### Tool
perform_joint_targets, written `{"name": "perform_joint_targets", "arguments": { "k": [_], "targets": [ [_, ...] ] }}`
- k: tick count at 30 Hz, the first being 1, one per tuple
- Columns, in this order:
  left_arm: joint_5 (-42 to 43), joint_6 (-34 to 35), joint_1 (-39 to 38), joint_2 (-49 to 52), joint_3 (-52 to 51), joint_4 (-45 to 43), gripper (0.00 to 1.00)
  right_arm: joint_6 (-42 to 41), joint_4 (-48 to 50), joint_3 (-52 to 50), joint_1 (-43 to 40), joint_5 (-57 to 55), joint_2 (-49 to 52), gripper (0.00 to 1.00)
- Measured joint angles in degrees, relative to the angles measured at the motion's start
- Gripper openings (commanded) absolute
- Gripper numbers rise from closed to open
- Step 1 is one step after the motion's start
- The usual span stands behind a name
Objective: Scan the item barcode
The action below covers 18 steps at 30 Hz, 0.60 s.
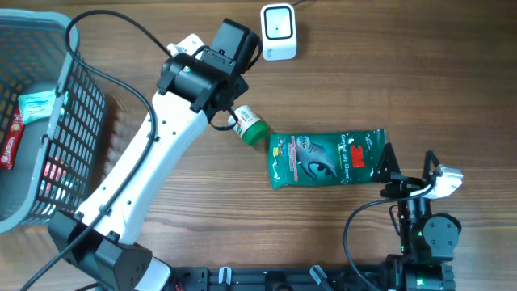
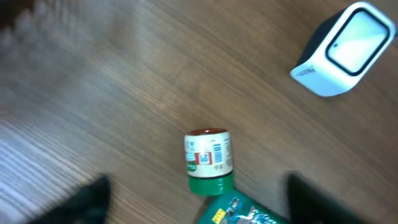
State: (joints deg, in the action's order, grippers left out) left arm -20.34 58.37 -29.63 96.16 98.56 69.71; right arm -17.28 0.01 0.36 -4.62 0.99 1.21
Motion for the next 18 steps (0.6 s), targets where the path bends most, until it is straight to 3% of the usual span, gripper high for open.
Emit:
{"name": "perform_joint_targets", "arguments": {
  "k": [5, 10, 11, 12, 15, 16, 18],
  "targets": [
    [-0.02, -0.07, 0.0, 0.0, 0.0, 2.84, 0.79, 0.0, 0.0, 0.0, 0.0, 0.0, 0.0, 1.0],
    [0.28, -0.02, 0.0, 0.0, 0.0, 3.5, 0.79, 0.02, 0.0, -0.02, 0.0, 0.0, 0.0, 1.0],
    [0.28, -0.02, 0.0, 0.0, 0.0, 3.63, 0.84, 0.0, 0.0, 0.0, 0.0, 0.0, 0.0, 1.0],
    [0.28, -0.02, 0.0, 0.0, 0.0, 3.85, 1.0, 0.02, 0.0, 0.0, 0.0, 0.0, 0.0, 1.0],
    [0.5, -0.09, 0.0, 0.0, 0.0, 4.42, 1.0, 0.0, 0.0, 0.0, 0.0, 0.0, 0.0, 1.0],
    [0.5, -0.07, 0.0, 0.0, 0.0, 4.59, 0.94, 0.0, 0.0, 0.0, 0.0, 0.0, 0.02, 1.0],
    [0.5, -0.2, 0.0, 0.0, 0.0, 4.74, 0.92, 0.0, 0.0, 0.0, 0.0, 0.0, 0.0, 1.0]
  ]
}}
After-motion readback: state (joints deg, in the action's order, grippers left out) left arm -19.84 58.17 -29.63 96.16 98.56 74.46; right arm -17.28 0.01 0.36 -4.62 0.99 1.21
